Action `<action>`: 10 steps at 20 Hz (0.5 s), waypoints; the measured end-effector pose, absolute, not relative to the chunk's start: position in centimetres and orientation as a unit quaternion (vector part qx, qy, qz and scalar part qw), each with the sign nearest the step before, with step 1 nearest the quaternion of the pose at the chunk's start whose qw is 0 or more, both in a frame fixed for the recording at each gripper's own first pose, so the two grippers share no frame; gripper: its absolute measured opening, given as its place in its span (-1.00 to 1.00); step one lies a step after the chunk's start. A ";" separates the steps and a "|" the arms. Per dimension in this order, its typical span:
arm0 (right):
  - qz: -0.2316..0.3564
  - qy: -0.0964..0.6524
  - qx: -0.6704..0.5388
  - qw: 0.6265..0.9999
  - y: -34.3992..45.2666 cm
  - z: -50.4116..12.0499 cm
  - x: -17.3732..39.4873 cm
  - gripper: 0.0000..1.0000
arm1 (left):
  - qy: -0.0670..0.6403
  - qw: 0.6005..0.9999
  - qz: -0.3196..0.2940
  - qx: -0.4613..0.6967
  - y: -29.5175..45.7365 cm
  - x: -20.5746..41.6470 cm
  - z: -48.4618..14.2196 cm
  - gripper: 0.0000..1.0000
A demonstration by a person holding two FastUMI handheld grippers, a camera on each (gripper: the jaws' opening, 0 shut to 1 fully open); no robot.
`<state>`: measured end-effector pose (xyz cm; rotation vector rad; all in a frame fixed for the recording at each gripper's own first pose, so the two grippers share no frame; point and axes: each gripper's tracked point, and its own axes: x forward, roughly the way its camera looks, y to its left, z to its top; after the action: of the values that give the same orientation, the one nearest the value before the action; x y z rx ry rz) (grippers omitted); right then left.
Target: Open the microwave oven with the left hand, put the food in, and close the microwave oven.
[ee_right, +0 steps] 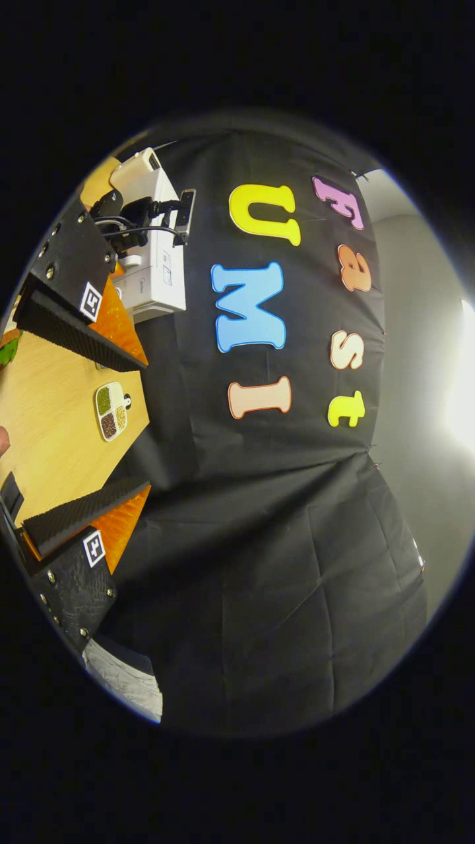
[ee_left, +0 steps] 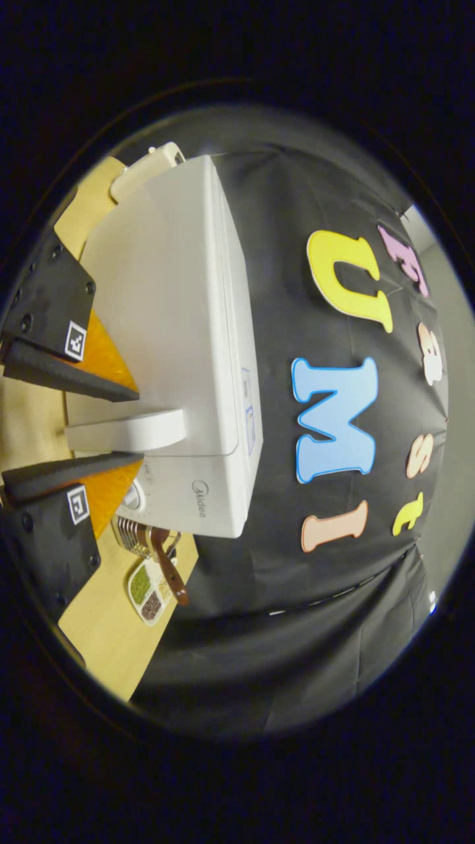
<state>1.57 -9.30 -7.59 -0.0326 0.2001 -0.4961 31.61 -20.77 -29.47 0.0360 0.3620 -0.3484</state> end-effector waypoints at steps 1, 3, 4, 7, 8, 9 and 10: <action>-0.246 0.100 -0.015 0.964 -9.3 -7.6 1.4 0.97 | 0.178 0.968 -0.175 0.021 -21.1 31.5 -29.3 -0.06; -0.248 0.101 -0.015 0.963 -9.4 -7.7 1.1 0.98 | 0.181 0.968 -0.170 0.029 -21.0 31.7 -29.0 -0.30; -0.244 0.103 -0.014 0.964 -9.3 -7.8 0.9 0.97 | 0.183 0.968 -0.168 0.028 -21.1 31.8 -29.3 -0.30; -0.238 0.105 -0.030 0.965 -9.8 -7.5 0.2 0.96 | 0.184 0.968 -0.168 0.009 -20.8 31.2 -29.1 -0.57; -0.236 0.106 -0.031 0.966 -10.0 -7.4 -0.1 0.97 | 0.186 0.968 -0.166 0.017 -21.0 31.3 -29.0 -0.65; -0.232 0.104 -0.029 0.967 -10.1 -7.2 -0.2 0.96 | 0.188 0.968 -0.167 0.021 -21.0 31.3 -29.2 -0.72; -0.228 0.103 -0.027 0.968 -10.0 -7.0 -0.2 0.97 | 0.186 0.968 -0.166 0.017 -21.0 31.4 -29.2 -0.72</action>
<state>-0.22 -10.01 -7.01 -0.0547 0.2082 -0.4606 31.44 -20.98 -29.16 0.0340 0.3767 -0.3356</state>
